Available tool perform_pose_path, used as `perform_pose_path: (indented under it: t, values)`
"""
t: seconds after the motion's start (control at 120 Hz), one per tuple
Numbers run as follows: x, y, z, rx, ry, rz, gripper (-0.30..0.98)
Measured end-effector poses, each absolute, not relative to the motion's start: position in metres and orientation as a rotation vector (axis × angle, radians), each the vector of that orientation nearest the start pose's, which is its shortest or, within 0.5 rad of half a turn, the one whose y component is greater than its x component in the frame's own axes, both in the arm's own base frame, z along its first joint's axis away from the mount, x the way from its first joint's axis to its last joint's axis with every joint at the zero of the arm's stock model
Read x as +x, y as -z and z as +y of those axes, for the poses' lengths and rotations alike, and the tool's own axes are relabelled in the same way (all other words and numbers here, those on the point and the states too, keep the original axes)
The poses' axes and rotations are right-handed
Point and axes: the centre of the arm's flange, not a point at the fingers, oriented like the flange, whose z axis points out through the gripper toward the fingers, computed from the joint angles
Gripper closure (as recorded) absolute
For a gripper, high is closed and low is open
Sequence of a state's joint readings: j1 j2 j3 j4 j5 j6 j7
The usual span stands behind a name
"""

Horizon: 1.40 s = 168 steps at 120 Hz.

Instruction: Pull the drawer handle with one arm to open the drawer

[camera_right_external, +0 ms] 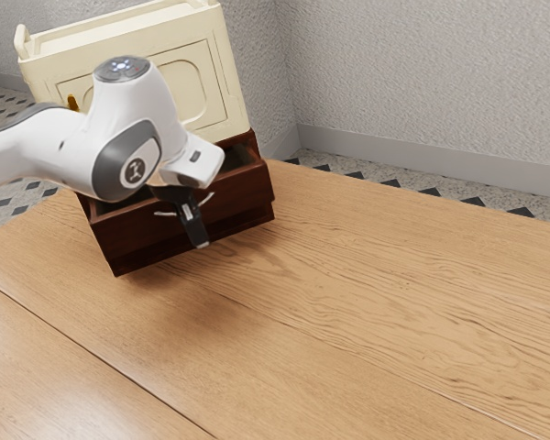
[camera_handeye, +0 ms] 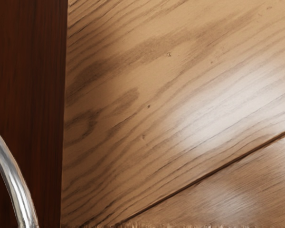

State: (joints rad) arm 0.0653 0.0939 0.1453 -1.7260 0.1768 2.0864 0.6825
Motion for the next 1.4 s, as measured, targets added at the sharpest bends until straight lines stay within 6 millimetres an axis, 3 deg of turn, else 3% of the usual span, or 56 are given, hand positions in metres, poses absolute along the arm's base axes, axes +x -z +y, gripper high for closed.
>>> perform_pose_path:
  t: [0.342, 0.95, 1.4]
  values:
    - [0.584, -0.547, 0.126, -2.772, 0.227, 0.760, 0.02]
    - [0.572, -0.551, 0.107, -2.792, 0.228, 0.749, 0.00]
    - [0.567, -0.551, 0.073, -2.795, 0.233, 0.794, 0.02]
